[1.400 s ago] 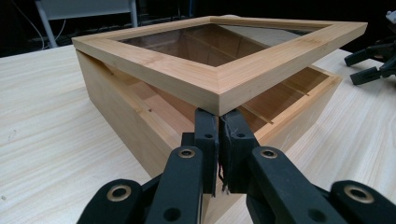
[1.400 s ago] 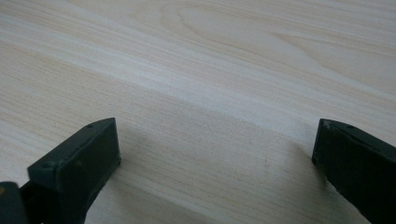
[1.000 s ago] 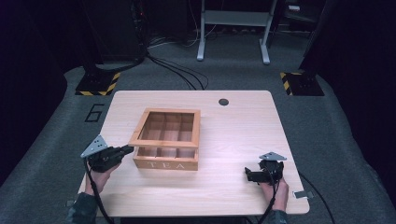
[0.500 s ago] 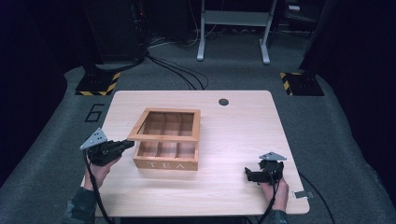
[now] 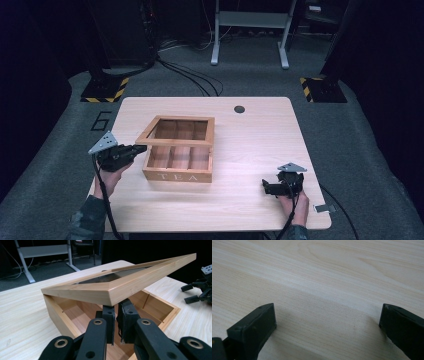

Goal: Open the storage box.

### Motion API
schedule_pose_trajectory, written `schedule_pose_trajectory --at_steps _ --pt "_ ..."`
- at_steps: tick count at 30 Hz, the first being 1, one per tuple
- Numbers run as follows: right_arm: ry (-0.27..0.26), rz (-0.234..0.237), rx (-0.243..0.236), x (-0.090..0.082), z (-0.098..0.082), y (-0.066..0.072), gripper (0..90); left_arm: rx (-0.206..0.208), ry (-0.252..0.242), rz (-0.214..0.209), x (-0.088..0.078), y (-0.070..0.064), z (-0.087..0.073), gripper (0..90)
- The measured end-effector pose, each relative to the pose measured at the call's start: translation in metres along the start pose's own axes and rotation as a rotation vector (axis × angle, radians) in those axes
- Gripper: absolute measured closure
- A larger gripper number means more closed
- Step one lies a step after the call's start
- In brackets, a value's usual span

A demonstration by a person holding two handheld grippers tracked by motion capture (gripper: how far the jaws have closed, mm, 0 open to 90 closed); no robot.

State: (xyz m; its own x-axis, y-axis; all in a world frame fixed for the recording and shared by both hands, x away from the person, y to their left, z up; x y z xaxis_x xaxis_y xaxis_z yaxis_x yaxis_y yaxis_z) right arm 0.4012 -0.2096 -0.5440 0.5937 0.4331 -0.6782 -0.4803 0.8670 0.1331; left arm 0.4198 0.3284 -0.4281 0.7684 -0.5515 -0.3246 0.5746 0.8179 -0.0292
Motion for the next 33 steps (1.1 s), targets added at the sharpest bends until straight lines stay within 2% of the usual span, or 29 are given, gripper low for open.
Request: schedule_pose_trajectory --at_steps 18,33 --pt "0.0 0.0 0.0 0.0 0.0 0.0 0.2 0.009 0.006 0.013 0.012 -0.005 0.015 83.7" --pt "0.0 0.0 0.0 0.0 0.0 0.0 0.2 0.012 0.009 0.016 0.018 -0.003 0.023 83.8"
Point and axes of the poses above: each handheld gripper's, and its own axes: x roughly forward along the jaws, z roughly out of its top, y roughly to its left, the point moved 2 cm from there along x, roughly forward along the jaws, and after that the axes turned 11 degrees about z, right-handed, at the moved point
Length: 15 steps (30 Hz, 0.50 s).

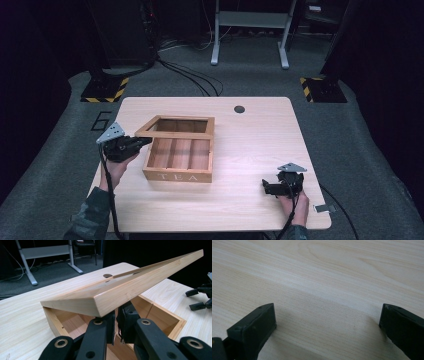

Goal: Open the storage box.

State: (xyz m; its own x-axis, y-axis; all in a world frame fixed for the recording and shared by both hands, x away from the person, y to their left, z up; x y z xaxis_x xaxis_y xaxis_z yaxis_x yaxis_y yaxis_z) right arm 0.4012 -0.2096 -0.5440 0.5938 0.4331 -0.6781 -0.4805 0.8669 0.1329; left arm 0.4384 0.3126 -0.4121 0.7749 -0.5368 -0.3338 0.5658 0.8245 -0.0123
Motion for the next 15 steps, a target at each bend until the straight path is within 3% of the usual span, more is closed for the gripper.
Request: schedule_pose_trajectory --at_steps 15 --pt "0.0 0.0 0.0 0.0 0.0 0.0 0.2 0.0 -0.004 0.001 0.0031 0.0008 0.0039 83.9"
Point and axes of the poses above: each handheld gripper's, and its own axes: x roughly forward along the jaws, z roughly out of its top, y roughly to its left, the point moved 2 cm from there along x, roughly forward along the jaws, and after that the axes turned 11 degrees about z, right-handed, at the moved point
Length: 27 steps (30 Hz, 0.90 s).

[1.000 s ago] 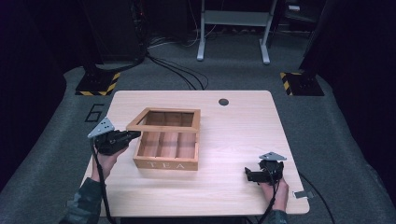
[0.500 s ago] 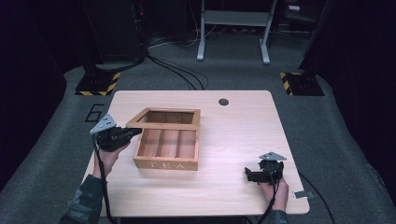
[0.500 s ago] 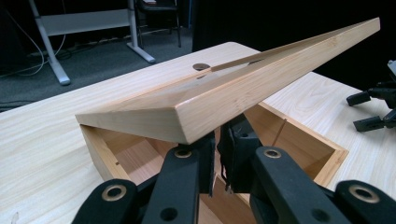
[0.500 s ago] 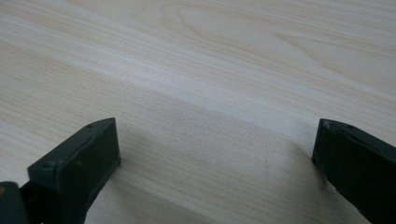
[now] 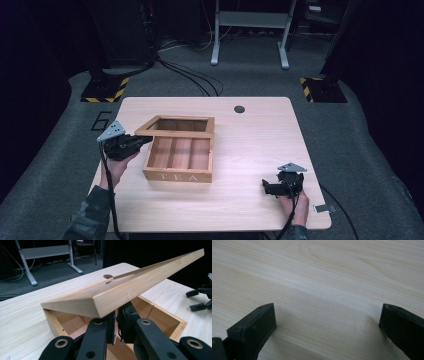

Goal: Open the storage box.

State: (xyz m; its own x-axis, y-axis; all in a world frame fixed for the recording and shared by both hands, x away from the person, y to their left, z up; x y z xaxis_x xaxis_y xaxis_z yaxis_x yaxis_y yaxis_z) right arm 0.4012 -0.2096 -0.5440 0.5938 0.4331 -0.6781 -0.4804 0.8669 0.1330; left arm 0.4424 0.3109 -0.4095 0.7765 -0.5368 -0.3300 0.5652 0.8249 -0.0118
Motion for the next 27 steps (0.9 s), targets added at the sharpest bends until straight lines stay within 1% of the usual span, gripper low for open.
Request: schedule_pose_trajectory --at_steps 5,22,27 --pt "0.0 0.0 0.0 0.0 0.0 0.0 0.2 0.003 0.006 -0.003 -0.0002 0.0005 0.0009 83.9" --pt "0.0 0.001 -0.001 0.0 0.0 -0.0001 0.2 0.0 0.001 -0.003 0.0009 0.0009 0.0025 84.0" --pt "0.0 0.001 0.0 0.0 0.0 0.0 0.2 0.006 0.005 -0.003 0.0012 0.0011 0.0024 84.1"
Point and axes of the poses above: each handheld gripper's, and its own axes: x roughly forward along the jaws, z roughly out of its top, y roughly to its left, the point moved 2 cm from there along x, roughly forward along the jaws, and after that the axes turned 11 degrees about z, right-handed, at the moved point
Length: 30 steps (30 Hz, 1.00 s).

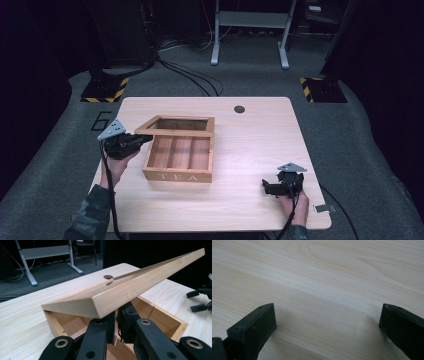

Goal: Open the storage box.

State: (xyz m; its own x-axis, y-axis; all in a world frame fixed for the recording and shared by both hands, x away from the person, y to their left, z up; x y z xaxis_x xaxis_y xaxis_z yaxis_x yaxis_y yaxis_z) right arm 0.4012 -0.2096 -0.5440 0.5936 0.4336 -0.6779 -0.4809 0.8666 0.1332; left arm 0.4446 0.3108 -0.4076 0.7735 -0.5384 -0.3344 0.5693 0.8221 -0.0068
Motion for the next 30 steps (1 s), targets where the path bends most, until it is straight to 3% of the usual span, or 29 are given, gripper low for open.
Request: schedule_pose_trajectory --at_steps 30 --pt "0.0 0.0 0.0 0.0 0.0 0.0 0.2 0.002 0.001 0.001 0.0011 0.0015 0.0046 84.5"
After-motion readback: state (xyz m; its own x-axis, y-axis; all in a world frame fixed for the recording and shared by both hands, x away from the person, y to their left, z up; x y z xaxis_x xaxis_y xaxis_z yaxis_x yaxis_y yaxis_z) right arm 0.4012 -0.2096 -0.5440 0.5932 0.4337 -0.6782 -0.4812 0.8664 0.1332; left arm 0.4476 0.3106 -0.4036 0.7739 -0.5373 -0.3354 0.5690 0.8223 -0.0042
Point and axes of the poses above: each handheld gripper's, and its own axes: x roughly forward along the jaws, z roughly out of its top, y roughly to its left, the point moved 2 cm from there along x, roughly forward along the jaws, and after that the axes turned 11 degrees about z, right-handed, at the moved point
